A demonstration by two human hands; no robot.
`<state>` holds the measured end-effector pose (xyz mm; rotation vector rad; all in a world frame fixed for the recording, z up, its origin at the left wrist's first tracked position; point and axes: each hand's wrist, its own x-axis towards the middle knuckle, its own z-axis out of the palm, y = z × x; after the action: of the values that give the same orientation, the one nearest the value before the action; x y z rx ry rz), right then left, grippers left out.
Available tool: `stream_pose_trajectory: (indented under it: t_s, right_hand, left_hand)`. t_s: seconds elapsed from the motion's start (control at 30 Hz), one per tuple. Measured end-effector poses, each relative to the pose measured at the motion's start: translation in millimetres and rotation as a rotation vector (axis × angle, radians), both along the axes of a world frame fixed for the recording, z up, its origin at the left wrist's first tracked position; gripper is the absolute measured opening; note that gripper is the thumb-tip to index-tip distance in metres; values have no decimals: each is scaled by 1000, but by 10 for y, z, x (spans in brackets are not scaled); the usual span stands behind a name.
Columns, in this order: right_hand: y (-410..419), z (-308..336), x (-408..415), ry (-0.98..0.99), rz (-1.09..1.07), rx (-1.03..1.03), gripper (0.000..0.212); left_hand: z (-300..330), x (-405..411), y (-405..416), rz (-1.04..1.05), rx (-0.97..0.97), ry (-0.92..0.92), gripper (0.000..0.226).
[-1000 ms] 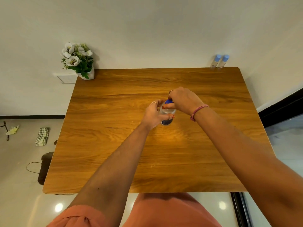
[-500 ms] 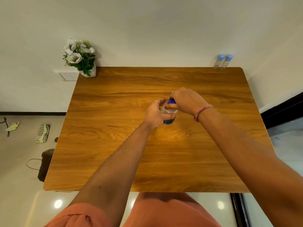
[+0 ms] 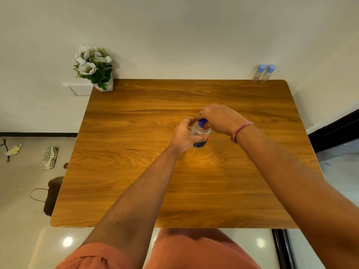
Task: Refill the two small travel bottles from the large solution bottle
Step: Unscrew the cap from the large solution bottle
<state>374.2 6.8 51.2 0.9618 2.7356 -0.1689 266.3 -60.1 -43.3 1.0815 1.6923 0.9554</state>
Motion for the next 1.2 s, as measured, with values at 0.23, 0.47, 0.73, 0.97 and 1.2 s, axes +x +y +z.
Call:
stream_pose_trajectory:
  t_s: [0.23,0.47,0.73,0.97,1.2]
  right_hand:
    - [-7,-83,0,-22,-122,151,42]
    - [76,-85,14,13,-17,-96,33]
    - [-45,-33,0,-74,-134,197,49]
    - [63,-55,-1,-20,-32,-75,33]
    - [-17,-12,-18,-48,-98,143,39]
  left_hand:
    - [-27,12,16,1,-17,11,75]
    - [-35,0,12,-1,-1,10,71]
    - [-56,2,23,2,-18,8,70]
    - [-53,-1,20,1,-11,14,74]
    - [-68,-4,29,-4,-17,19,75]
